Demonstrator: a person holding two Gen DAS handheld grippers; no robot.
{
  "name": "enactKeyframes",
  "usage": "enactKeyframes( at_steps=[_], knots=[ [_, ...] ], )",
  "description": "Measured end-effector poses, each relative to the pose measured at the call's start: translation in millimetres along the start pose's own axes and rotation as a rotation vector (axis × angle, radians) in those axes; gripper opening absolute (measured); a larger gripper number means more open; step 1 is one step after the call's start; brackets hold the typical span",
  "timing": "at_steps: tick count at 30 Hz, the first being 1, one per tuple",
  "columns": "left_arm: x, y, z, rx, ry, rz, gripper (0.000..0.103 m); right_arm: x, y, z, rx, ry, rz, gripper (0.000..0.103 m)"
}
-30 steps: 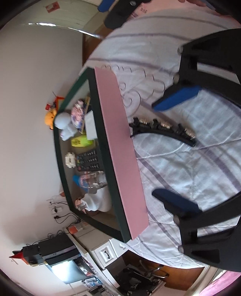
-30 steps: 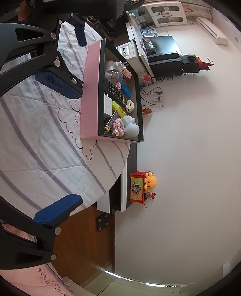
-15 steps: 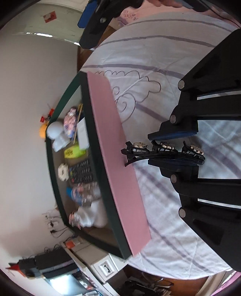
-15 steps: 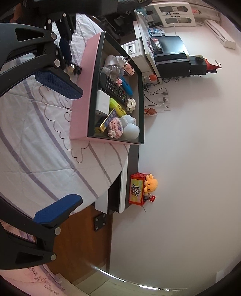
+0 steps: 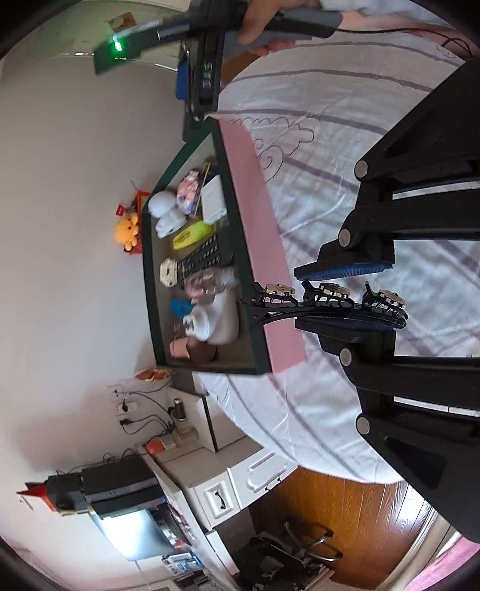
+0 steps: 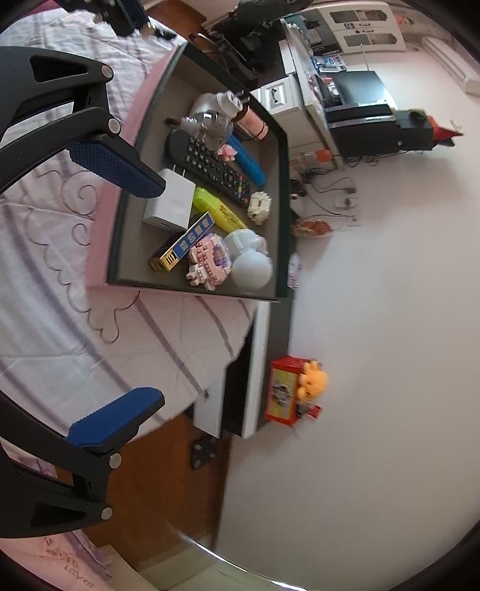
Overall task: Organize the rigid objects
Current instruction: 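Carry the hair-clip strip with the left tool over the pink box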
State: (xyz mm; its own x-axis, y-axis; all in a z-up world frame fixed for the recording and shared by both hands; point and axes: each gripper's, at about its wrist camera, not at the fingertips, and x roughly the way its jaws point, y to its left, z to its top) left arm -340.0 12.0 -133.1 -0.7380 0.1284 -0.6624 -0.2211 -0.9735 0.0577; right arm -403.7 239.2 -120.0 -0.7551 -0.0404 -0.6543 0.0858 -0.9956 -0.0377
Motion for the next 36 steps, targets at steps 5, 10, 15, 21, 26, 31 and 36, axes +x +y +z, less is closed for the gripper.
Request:
enactKeyframes(
  at_steps=[5,10,15,21,26,31,36],
  knots=[
    [1,18,5,-0.010,-0.007,0.018,0.019,30,-1,8,0.012,0.086,0.002,0.057],
    [6,29,13,-0.019,-0.015,0.034,0.019,52,0,11,0.014,0.160,0.049,0.028],
    [7,33,14,-0.024,-0.017,0.024,0.019,61,-2,9,0.001,0.189,0.063,0.009],
    [13,28,28,-0.015,-0.027,0.005,0.019,62,0,10,-0.016,0.197,0.053,0.009],
    [24,21,56,0.008,-0.037,0.000,0.019,63,-1,10,-0.013,0.198,0.055,0.009],
    [43,14,87,0.046,-0.042,-0.013,0.019,63,-2,10,-0.014,0.200,0.056,0.009],
    [70,8,118,0.076,-0.020,-0.043,0.019,63,-2,11,-0.014,0.200,0.057,0.009]
  ],
)
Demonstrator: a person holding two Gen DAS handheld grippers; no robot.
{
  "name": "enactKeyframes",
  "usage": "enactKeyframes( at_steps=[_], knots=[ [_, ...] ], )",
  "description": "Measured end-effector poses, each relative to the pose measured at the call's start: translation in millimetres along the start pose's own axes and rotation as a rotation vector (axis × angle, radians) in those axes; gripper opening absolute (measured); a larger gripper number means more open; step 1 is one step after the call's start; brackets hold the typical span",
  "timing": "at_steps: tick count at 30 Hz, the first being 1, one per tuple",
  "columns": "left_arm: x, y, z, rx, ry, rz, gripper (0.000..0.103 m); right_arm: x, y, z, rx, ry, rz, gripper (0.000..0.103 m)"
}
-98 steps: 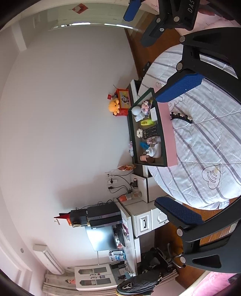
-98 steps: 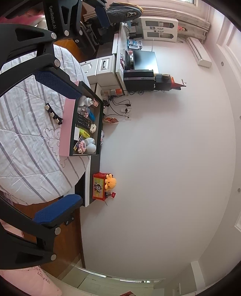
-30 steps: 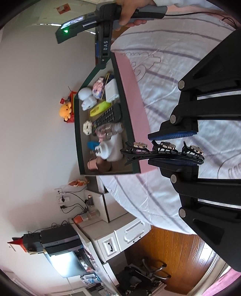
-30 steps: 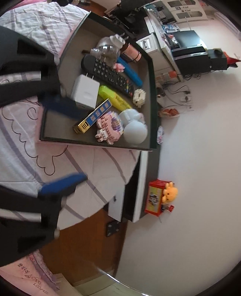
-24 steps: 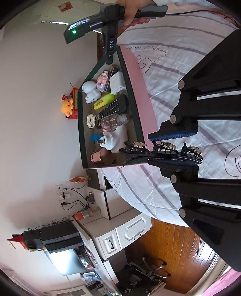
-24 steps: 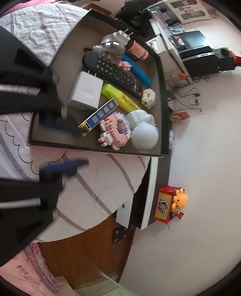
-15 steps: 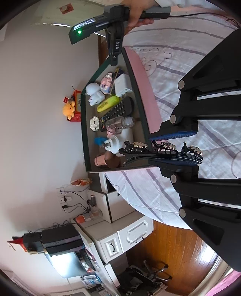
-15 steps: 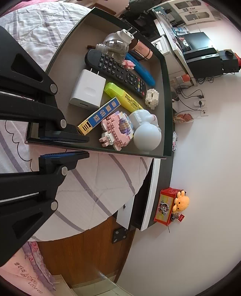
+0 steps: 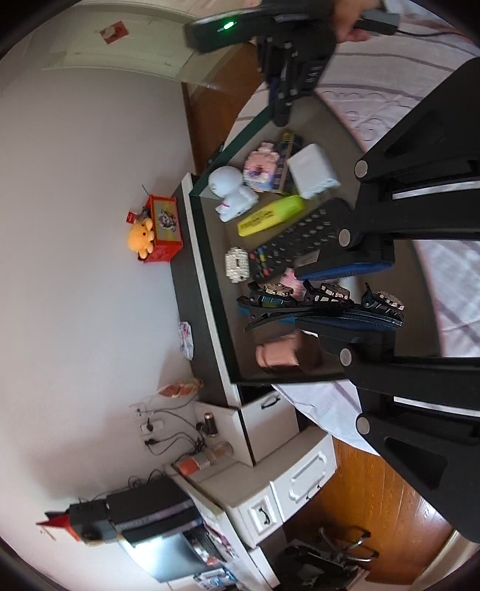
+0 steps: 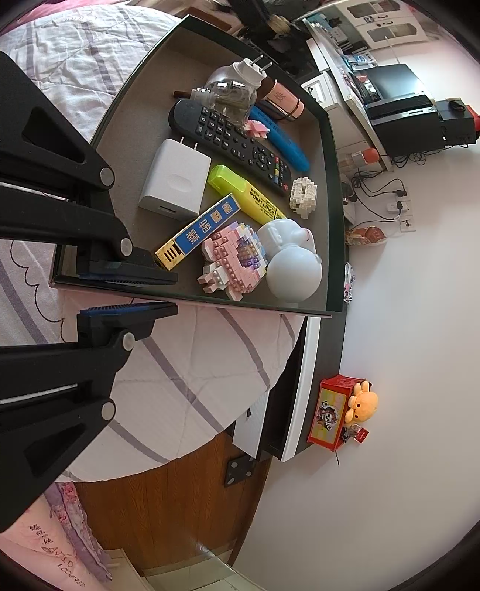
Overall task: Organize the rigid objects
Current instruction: 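Carry the hair-clip strip with the left tool over the pink box, then open the left tool to drop the hair-clip strip into the box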
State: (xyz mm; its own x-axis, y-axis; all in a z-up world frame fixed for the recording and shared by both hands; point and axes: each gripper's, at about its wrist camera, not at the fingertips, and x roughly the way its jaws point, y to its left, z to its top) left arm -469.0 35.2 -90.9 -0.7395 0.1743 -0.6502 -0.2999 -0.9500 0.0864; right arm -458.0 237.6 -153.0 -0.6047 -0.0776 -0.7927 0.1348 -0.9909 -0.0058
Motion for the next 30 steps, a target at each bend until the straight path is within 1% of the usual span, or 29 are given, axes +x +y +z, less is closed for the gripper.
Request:
enactKeyframes(
  at_steps=[5,11,14,19,22,25,26,27,28,30],
  knots=[
    [35,-10,25,0.028,0.044,-0.081,0.019,0,0,-1,0.006,-0.003,0.006,0.009],
    [74,-41,44,0.093,0.115,-0.146,0.019,1,1,0,0.012,-0.008,0.009,0.009],
    [88,-54,42,0.112,0.149,-0.156,0.019,1,1,0,0.011,-0.007,0.011,0.010],
    [101,-63,37,0.114,0.188,-0.167,0.020,1,0,0,0.009,-0.008,0.014,0.010],
    [102,-65,35,0.117,0.196,-0.157,0.020,1,1,-1,0.006,-0.007,0.012,0.010],
    [99,-63,34,0.108,0.193,-0.164,0.021,1,1,-1,0.006,-0.006,0.014,0.010],
    [97,-63,34,0.105,0.191,-0.166,0.023,1,1,-1,0.007,-0.006,0.014,0.010],
    [97,-63,34,0.107,0.191,-0.161,0.034,1,1,-1,0.008,-0.006,0.014,0.010],
    [96,-62,34,0.111,0.187,-0.152,0.052,1,2,-2,0.009,-0.005,0.015,0.010],
    [92,-61,33,0.106,0.173,-0.146,0.072,0,3,-1,0.008,-0.004,0.012,0.010]
  ],
)
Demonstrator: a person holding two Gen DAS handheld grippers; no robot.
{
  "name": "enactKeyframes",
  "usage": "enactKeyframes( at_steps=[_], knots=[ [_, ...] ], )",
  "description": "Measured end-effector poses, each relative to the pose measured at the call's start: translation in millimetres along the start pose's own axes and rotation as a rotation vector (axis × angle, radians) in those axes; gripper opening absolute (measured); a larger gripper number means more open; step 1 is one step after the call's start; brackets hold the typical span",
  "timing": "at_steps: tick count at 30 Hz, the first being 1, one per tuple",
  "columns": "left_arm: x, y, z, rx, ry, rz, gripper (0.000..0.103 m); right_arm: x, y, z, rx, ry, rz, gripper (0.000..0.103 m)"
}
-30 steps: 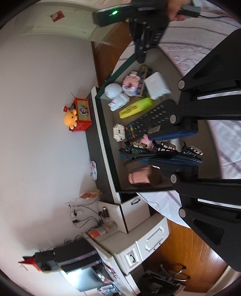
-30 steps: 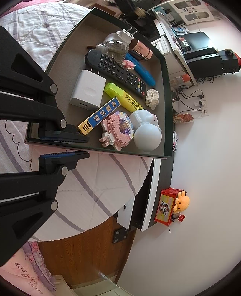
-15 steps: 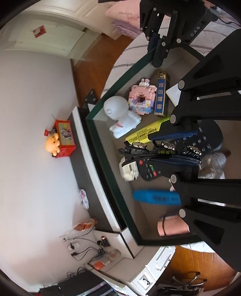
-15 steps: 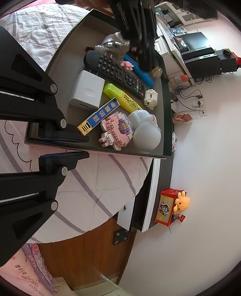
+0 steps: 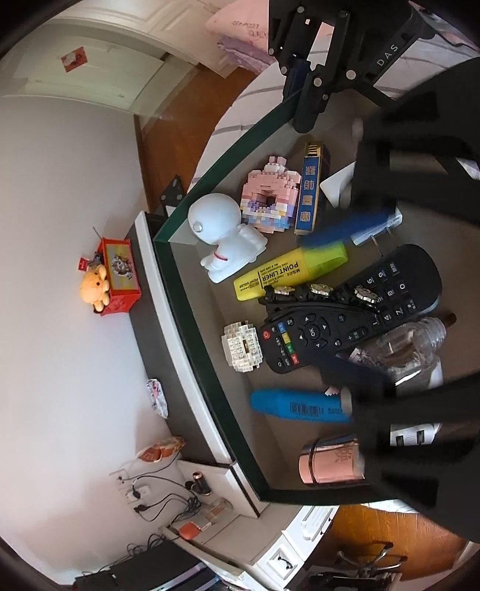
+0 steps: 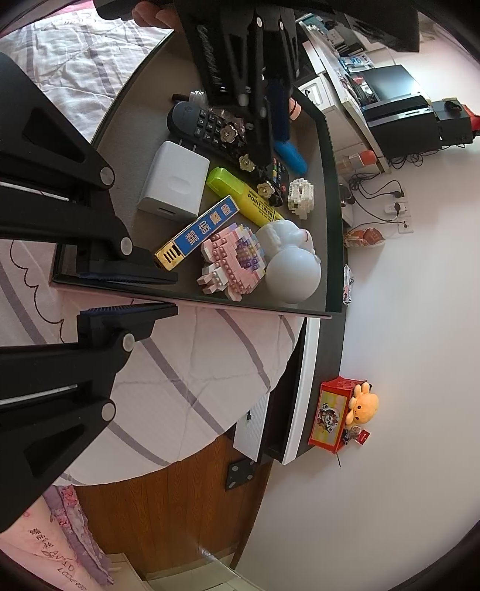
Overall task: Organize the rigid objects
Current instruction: 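Open the left tool to drop the hair-clip strip into the box, then withdraw the left tool from the box back over the bed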
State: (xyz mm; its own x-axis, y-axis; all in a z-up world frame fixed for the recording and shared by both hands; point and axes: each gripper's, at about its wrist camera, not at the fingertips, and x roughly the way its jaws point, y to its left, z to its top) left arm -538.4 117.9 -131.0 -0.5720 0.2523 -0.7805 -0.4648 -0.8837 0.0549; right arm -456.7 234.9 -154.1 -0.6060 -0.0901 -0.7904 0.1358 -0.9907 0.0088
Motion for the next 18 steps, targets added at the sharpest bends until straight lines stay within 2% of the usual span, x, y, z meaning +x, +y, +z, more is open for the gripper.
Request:
enactKeyframes(
  at_steps=[2,4,5,8,12,16,18],
  knots=[
    [-5,1,-1,-0.008,-0.012,0.003,0.082,0,0,0,-0.001,0.002,-0.001,0.010],
    [-10,2,-2,-0.012,-0.024,0.000,0.099,0,0,1,0.000,0.005,-0.001,0.010],
    [-13,2,-3,-0.013,-0.030,0.011,0.102,0,0,1,-0.001,0.006,-0.002,0.010],
    [-26,5,-10,-0.021,-0.055,0.044,0.103,-1,0,1,-0.001,0.011,-0.002,0.010],
    [-46,17,-22,-0.078,-0.095,0.063,0.103,-5,0,1,0.003,0.008,0.000,0.011],
    [-60,28,-35,-0.107,-0.109,0.095,0.103,-18,1,1,0.009,-0.022,0.001,0.011],
    [-64,32,-40,-0.128,-0.109,0.098,0.103,-26,4,3,0.015,-0.044,0.006,0.015]
  ],
)
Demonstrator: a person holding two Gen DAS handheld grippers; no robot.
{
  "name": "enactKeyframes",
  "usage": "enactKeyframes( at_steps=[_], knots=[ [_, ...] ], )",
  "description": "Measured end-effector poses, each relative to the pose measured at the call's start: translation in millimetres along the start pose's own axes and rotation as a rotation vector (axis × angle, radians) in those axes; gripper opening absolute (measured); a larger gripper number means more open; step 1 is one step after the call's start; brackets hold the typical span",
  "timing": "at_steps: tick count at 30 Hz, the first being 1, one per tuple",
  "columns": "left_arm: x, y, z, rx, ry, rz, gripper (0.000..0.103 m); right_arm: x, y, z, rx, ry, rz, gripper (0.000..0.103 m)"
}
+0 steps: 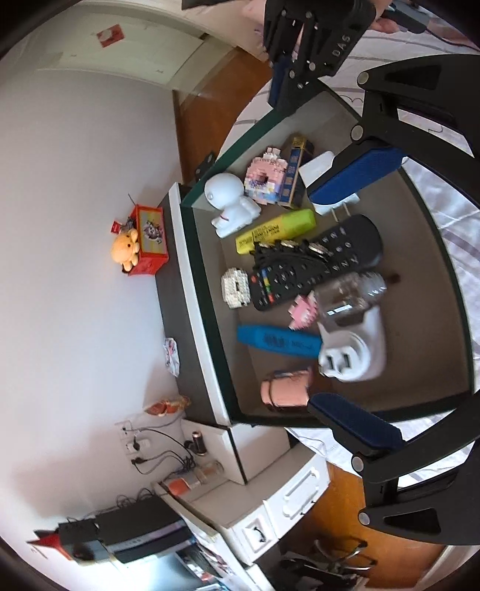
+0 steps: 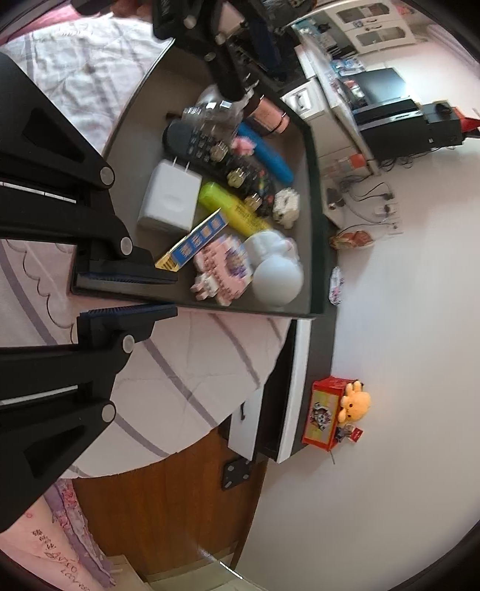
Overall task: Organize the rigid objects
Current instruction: 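Withdraw the left tool from the box back over the bed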
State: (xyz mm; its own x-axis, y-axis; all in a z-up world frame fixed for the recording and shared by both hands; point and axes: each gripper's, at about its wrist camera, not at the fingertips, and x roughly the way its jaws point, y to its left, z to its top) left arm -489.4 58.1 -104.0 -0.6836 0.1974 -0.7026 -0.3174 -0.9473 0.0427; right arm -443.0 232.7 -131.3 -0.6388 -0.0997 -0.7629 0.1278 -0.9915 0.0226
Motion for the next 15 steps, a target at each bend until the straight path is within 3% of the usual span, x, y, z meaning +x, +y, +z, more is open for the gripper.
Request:
enactKeyframes(
  at_steps=[2,4,9,10,15],
  knots=[
    [-3,2,-2,-0.017,-0.001,-0.005,0.103,-9,6,2,-0.005,-0.034,0.008,0.036],
    [-3,3,-4,-0.026,0.000,-0.009,0.103,-20,15,3,-0.016,-0.090,0.036,0.090],
    [-5,3,-8,-0.039,0.001,-0.019,0.103,-38,38,7,-0.065,-0.159,0.084,0.093],
    [-6,3,-9,-0.046,0.000,-0.023,0.103,-39,40,7,-0.071,-0.168,0.079,0.100],
    [-14,6,-13,-0.062,-0.019,-0.018,0.103,-39,49,6,-0.088,-0.153,0.079,0.103]
  ],
)
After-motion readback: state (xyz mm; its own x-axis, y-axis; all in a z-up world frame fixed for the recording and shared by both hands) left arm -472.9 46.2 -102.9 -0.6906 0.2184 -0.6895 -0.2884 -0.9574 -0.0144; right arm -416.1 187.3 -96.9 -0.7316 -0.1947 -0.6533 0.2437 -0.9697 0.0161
